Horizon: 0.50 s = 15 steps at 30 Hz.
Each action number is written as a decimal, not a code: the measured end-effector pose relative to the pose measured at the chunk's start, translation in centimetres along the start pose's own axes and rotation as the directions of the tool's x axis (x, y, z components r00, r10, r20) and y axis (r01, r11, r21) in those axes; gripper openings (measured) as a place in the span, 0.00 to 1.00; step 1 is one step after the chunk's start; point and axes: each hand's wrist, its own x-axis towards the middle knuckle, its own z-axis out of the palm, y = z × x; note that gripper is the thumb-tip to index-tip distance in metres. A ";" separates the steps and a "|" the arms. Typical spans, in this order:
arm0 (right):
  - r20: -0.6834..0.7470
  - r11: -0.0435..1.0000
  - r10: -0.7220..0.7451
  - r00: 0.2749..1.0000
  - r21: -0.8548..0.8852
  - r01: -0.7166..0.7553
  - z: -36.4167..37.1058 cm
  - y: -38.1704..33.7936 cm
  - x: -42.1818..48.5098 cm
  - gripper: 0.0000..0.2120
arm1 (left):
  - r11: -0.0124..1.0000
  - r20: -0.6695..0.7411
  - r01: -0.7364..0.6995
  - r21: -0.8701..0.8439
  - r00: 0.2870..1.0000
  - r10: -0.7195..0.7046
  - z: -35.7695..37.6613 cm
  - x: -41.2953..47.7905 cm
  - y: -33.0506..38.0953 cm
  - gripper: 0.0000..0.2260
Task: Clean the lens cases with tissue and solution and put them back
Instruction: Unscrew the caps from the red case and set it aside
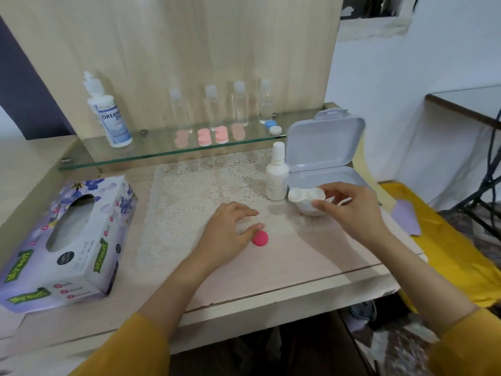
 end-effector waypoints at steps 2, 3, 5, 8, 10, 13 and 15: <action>-0.070 0.998 0.016 0.997 -0.058 -0.020 -1.1 0.7 0.8 0.06 | 0.999 0.053 -0.018 0.029 0.998 0.017 1.1 0.9 0.6 0.16; -0.097 0.996 0.017 0.995 -0.090 -0.026 -1.6 1.0 1.3 0.06 | 0.999 0.080 -0.030 0.043 0.996 0.026 1.7 1.3 0.7 0.17; -0.136 0.988 0.001 0.991 -0.151 -0.022 -2.4 1.7 2.1 0.08 | 0.995 0.112 -0.057 0.081 0.993 0.048 2.6 1.5 0.7 0.18; -0.157 0.960 -0.066 0.985 -0.278 0.020 -3.1 2.5 3.3 0.10 | 0.989 0.080 -0.081 0.125 0.994 0.071 3.5 1.4 0.2 0.18; -0.144 0.929 -0.141 0.979 -0.362 0.081 -3.3 2.9 3.8 0.11 | 0.988 0.048 -0.081 0.129 0.996 0.075 3.8 1.2 -0.1 0.18; -0.124 0.876 -0.265 0.956 -0.446 0.185 -3.0 3.2 4.1 0.12 | 0.988 0.025 -0.086 0.125 0.996 0.083 4.0 1.1 -0.3 0.17; -0.105 0.835 -0.338 0.935 -0.493 0.246 -2.5 3.5 4.2 0.13 | 0.988 0.022 -0.092 0.122 0.996 0.090 4.0 1.1 -0.4 0.17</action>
